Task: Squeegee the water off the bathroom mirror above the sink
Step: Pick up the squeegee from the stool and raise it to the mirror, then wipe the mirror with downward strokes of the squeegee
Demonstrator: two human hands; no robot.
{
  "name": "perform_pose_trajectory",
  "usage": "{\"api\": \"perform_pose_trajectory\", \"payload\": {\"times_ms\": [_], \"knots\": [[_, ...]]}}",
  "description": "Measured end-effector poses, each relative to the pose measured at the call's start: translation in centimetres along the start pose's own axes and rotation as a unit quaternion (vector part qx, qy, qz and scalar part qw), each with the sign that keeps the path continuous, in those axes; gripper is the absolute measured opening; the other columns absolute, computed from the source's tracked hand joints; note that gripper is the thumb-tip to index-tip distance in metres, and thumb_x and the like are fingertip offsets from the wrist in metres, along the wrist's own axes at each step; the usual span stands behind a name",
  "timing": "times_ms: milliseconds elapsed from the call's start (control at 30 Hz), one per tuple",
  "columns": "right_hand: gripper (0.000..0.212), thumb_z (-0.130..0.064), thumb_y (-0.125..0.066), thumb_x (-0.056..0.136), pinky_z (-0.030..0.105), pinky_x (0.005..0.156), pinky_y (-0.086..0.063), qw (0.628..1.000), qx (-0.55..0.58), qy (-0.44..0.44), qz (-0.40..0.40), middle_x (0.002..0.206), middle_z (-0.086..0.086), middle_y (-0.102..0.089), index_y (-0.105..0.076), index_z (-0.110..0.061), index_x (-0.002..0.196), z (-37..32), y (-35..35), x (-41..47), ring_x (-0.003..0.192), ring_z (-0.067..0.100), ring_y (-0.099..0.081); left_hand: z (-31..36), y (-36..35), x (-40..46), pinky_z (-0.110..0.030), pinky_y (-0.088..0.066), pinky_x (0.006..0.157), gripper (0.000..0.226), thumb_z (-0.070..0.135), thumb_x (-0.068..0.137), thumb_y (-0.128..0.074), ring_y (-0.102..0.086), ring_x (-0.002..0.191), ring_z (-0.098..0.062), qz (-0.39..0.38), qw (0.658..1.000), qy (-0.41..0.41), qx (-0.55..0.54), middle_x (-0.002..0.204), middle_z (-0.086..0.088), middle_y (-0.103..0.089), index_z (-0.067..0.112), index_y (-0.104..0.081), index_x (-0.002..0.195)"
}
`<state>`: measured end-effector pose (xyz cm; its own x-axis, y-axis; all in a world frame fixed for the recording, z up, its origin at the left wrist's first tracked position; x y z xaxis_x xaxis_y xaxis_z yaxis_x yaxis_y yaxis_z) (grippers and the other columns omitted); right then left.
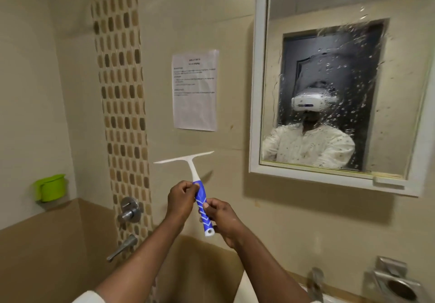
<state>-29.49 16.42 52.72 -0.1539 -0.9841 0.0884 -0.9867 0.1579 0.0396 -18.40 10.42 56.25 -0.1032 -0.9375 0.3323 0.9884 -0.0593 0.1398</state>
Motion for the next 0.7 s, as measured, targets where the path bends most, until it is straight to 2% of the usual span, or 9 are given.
{"api": "perform_pose_trajectory", "payload": {"times_ms": [133, 367, 533, 700], "knots": [[0.023, -0.021, -0.048, 0.098, 0.023, 0.063, -0.053, 0.999, 0.013, 0.039, 0.013, 0.085, 0.003, -0.066, -0.064, -0.008, 0.107, -2.2, 1.8, -0.8, 0.073, 0.013, -0.065, 2.8, -1.6, -0.1, -0.047, -0.053, 0.073, 0.018, 0.014, 0.087, -0.057, -0.059, 0.070, -0.026, 0.010, 0.999, -0.042, -0.024, 0.078, -0.020, -0.066, -0.001, -0.062, 0.077], [0.022, -0.017, -0.044, 0.099, 0.034, 0.074, -0.058, 0.993, 0.054, 0.094, 0.036, 0.087, 0.007, -0.068, -0.062, -0.007, 0.109, -5.7, 5.0, -2.5, 0.078, 0.018, -0.069, 7.5, -4.7, -0.7, -0.045, -0.052, 0.069, 0.016, 0.013, 0.086, -0.059, -0.057, 0.067, -0.025, -0.015, 0.991, -0.120, -0.055, 0.076, -0.019, -0.066, 0.002, -0.061, 0.076], [0.024, -0.017, -0.040, 0.101, 0.034, 0.068, -0.060, 0.986, 0.079, 0.127, 0.069, 0.083, 0.008, -0.069, -0.059, -0.008, 0.111, -7.8, 7.1, -4.4, 0.074, 0.023, -0.070, 10.6, -6.6, -1.7, -0.042, -0.052, 0.068, 0.012, 0.012, 0.088, -0.060, -0.061, 0.071, -0.030, -0.031, 0.981, -0.172, -0.080, 0.076, -0.016, -0.065, 0.003, -0.062, 0.081], [0.021, -0.017, -0.043, 0.099, 0.029, 0.061, -0.059, 0.984, 0.049, 0.156, 0.070, 0.080, 0.007, -0.070, -0.059, -0.010, 0.110, -9.5, 8.1, -6.5, 0.069, 0.021, -0.069, 12.2, -7.6, -3.4, -0.039, -0.053, 0.066, 0.007, 0.009, 0.089, -0.058, -0.062, 0.072, -0.029, 0.009, 0.969, -0.215, -0.123, 0.076, -0.011, -0.064, 0.007, -0.061, 0.083]]}}
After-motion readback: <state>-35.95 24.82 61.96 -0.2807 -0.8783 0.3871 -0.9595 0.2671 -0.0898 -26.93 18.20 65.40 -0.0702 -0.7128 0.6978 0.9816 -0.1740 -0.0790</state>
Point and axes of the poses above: each hand's wrist, its own x-axis towards the middle knuckle, its own y-axis out of the back of the hand, z = x × y, the point moved 2 cm from there along x, towards the middle knuckle
